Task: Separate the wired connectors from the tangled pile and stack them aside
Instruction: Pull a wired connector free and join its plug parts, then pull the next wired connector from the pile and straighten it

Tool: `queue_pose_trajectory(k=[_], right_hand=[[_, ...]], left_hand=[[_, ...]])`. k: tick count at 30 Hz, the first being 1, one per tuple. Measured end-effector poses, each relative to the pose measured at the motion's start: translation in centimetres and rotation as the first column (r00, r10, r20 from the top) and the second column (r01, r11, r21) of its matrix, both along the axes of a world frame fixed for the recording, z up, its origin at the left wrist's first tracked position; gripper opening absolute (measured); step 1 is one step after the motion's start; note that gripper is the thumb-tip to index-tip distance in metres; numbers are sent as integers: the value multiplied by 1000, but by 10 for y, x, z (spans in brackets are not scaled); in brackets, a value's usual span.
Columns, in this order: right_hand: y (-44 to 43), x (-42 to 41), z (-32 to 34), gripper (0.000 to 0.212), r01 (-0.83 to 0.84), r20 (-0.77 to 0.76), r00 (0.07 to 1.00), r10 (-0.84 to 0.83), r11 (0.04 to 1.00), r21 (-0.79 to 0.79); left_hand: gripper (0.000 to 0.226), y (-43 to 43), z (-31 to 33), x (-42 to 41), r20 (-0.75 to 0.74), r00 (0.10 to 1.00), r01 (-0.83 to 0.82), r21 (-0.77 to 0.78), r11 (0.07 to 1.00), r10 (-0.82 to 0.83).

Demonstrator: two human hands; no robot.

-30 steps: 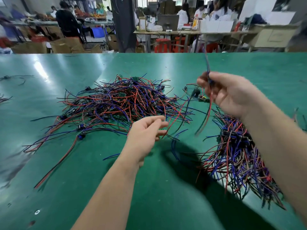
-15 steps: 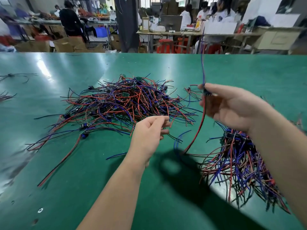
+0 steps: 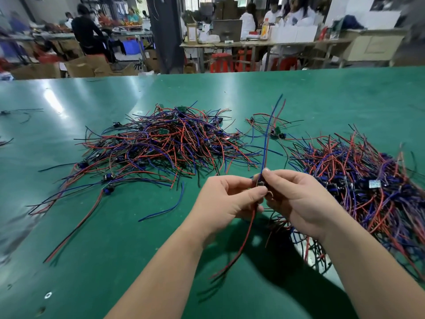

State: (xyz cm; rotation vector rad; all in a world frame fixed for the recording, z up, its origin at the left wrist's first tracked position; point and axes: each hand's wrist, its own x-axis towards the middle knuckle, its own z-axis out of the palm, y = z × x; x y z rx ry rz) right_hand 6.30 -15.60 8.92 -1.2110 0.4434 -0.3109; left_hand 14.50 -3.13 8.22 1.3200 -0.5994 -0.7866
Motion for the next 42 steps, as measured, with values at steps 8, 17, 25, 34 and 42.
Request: queue_pose_trajectory(k=[8, 17, 25, 34, 42], right_hand=[[-7, -7, 3, 11, -49, -43, 998, 48, 998, -26], [-46, -14, 17, 7, 375, 84, 909, -409, 888, 266], [-54, -14, 8, 20, 284, 87, 940, -331, 896, 340], [7, -6, 3, 32, -109, 223, 971, 82, 988, 110], [-3, -4, 9, 18, 149, 203, 957, -208, 951, 271]], left_hand=[[12, -3, -4, -10, 95, 992, 76, 26, 997, -78], [18, 4, -3, -27, 140, 850, 478, 202, 855, -508], [13, 3, 15, -15, -150, 933, 309, -126, 943, -326], [26, 5, 16, -1, -401, 914, -49, -236, 971, -52], [24, 3, 3, -7, -3, 974, 225, -141, 964, -228]])
